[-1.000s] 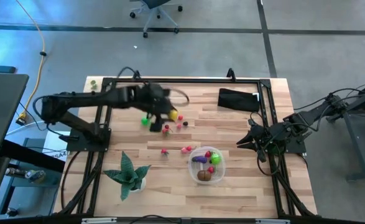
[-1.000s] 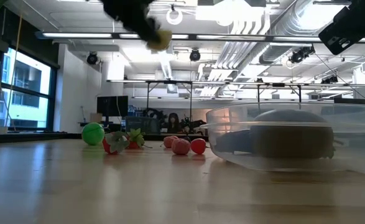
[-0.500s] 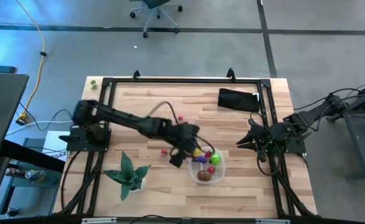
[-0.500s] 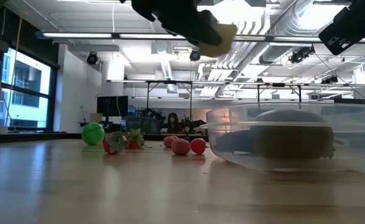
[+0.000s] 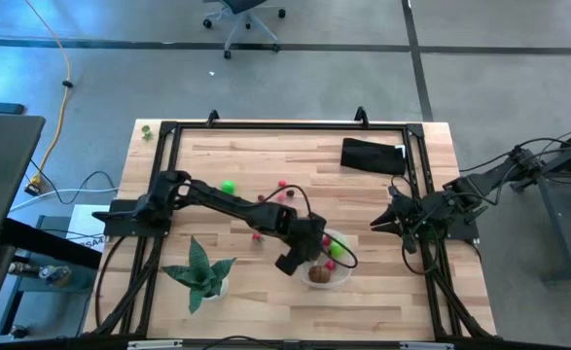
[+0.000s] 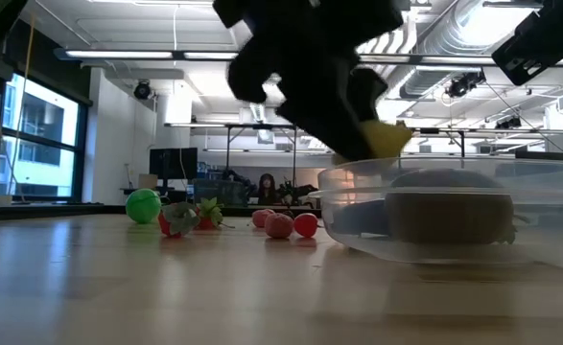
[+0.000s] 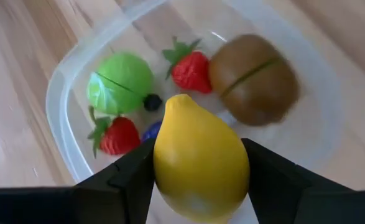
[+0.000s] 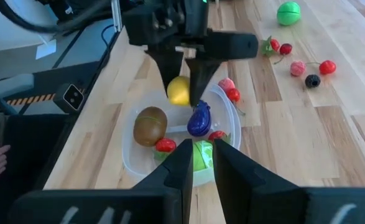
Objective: Pick and placing Produce into tupperware
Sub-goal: Put the lemon into the transparent bin, then put the pear into the transparent bin
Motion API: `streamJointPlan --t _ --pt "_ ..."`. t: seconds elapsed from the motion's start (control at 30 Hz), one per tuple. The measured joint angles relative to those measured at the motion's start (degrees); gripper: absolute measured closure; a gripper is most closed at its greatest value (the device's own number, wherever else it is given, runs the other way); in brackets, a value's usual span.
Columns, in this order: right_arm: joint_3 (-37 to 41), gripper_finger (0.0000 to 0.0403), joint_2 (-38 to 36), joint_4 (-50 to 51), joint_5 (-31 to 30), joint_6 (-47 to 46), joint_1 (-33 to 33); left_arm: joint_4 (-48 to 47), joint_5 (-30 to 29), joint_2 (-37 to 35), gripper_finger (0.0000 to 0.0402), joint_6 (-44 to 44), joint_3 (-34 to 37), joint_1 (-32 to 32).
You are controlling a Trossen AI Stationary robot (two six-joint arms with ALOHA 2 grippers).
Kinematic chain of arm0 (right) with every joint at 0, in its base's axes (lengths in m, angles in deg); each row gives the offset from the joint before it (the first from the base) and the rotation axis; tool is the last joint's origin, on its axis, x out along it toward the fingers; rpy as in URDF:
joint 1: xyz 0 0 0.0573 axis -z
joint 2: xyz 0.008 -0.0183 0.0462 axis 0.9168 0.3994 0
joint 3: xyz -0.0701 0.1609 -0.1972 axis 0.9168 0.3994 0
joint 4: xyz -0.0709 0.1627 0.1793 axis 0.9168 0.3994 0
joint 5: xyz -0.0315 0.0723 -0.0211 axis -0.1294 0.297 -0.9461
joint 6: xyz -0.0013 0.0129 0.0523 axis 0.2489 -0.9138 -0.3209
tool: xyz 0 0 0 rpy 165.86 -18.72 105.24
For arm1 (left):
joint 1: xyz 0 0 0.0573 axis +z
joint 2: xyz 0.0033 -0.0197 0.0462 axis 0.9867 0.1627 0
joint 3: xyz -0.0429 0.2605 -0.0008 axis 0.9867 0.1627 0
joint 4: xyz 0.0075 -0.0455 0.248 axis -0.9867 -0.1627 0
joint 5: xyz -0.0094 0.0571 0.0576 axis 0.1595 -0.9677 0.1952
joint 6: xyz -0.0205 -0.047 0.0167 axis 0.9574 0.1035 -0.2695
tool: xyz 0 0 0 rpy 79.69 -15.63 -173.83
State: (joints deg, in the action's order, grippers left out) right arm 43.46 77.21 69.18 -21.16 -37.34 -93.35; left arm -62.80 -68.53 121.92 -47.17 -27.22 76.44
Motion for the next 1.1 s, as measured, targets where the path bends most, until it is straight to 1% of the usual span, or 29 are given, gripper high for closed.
streamJointPlan --t 0.13,0.43,0.57,0.8,0.9,0.93,1.0,1.1 --pt "0.00 0.0352 0.00 0.22 -0.04 0.02 0.00 -0.37 -0.22 0.10 0.0186 -0.75 -0.35 0.02" --pt "0.00 0.0352 0.00 0.33 -0.02 0.01 0.00 -2.73 0.28 0.04 0.0180 -0.94 -0.33 -0.03" --pt "0.00 0.0352 0.00 0.35 0.00 0.02 0.00 -2.96 -1.97 0.04 0.0180 -0.27 -0.33 -0.03" --pt "0.00 0.0352 0.00 0.35 0.00 0.01 0.00 -2.92 -2.15 0.04 0.0179 -1.48 -0.33 -0.03" --pt "0.00 0.0352 0.00 0.35 0.00 0.02 0.00 -3.26 -3.57 0.00 0.0179 -1.47 -0.35 -0.03" --pt "0.00 0.0352 0.00 0.33 0.00 0.00 0.00 -4.79 -3.59 -0.29 0.0179 -1.58 -0.72 -0.02" --pt "0.00 0.0352 0.00 0.33 0.00 0.02 0.00 -11.09 -3.78 -0.62 0.0179 -1.62 -3.65 0.11" --pt "0.00 0.0352 0.00 0.33 0.00 0.02 0.00 -24.95 -8.16 -1.01 0.0179 -1.59 -10.67 0.43"
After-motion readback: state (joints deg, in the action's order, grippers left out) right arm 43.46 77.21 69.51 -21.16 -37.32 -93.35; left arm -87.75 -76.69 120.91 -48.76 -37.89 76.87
